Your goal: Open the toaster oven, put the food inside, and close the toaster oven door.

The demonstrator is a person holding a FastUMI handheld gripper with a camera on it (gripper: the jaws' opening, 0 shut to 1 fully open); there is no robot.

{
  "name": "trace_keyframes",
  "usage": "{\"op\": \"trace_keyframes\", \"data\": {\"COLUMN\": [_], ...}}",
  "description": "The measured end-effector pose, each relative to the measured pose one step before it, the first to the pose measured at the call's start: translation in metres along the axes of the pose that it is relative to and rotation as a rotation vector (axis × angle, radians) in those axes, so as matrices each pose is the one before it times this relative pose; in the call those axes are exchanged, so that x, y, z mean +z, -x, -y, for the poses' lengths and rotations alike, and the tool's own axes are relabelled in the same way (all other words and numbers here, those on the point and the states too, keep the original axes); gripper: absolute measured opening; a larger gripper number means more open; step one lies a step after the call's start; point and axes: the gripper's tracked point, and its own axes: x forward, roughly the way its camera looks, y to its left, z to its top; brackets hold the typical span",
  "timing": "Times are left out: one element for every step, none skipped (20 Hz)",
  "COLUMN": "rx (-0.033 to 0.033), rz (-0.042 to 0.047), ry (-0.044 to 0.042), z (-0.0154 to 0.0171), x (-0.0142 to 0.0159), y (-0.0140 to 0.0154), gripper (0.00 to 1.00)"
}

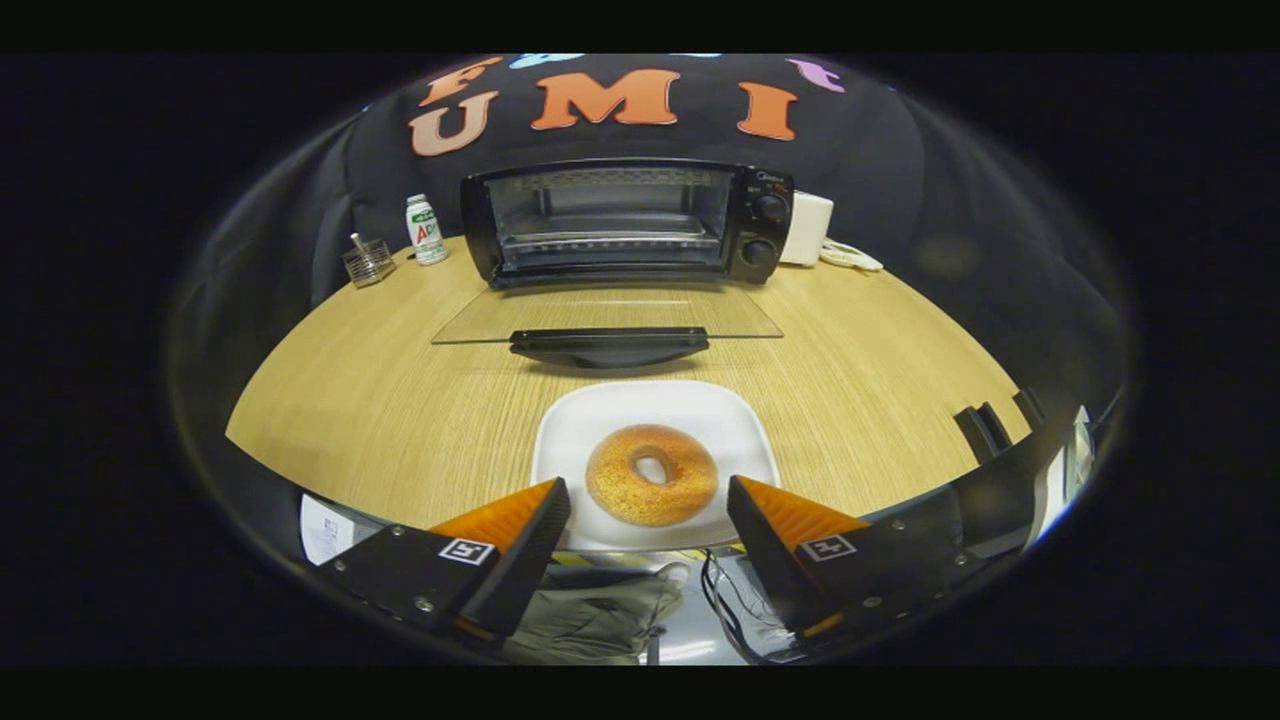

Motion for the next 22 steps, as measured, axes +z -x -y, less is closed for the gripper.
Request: {"op": "trace_keyframes", "data": {"rx": [-0.00132,-0.01186,-0.00151,0.00175,0.00095,0.00082,-0.00157,-0.00372,-0.00420,-0.00405,0.00008,0.00113,0.00026,-0.00124,-0.00141,0.00088,0.00005,0.00060,0.00016,0.00216,0.00430,0.00358], "rz": [-0.00719,-0.00252,0.00145,0.00295,-0.00374,-0.00131,-0.00148,-0.00304,-0.00518,-0.00299,0.00350,0.00543,0.00712,0.00922,0.01121,0.01440,0.01824,0.01441,0.01128,0.01400,0.01501,0.01544], "ry": [0.00107,0.00750,0.00526,-0.00116,0.00069,0.00442,0.00614,0.00325,0.00101,-0.00011,-0.00172,-0.00081,0.00091,0.00177,0.00234,0.00141,0.00147,0.00145,0.00010,-0.00018,0.00071,0.00170], "z": [0.00010,0.00193,-0.00034,-0.00087,0.00052,0.00092,0.00070,0.00084,0.00059,0.00111,-0.00022,0.00103,0.00112,0.00192,0.00173,0.00060,0.00108,0.00035,0.00025,-0.00027,-0.00088,-0.00133], "x": [-0.00226,-0.00129,0.00126,0.00056,-0.00018,-0.00051,0.00027,0.00043,-0.00023,0.00139,0.00301,0.00272,0.00506,0.00573,0.00760,0.00823,0.00969,0.00920,0.00861,0.00941,0.00954,0.00953], "y": [-0.00203,-0.00236,-0.00156,-0.00072,-0.00090,0.00085,0.00030,-0.00005,0.00093,0.00146,0.00207,0.00395,0.00299,0.00324,0.00258,0.00281,0.00199,0.00145,0.00045,0.00009,-0.00092,-0.00204], "gripper": [0.90,0.87,0.80,0.77,0.72,0.70,0.63,0.60,0.53,0.51,0.49,0.48,0.45,0.44,0.43,0.43,0.43,0.43,0.43,0.43,0.43,0.43]}}
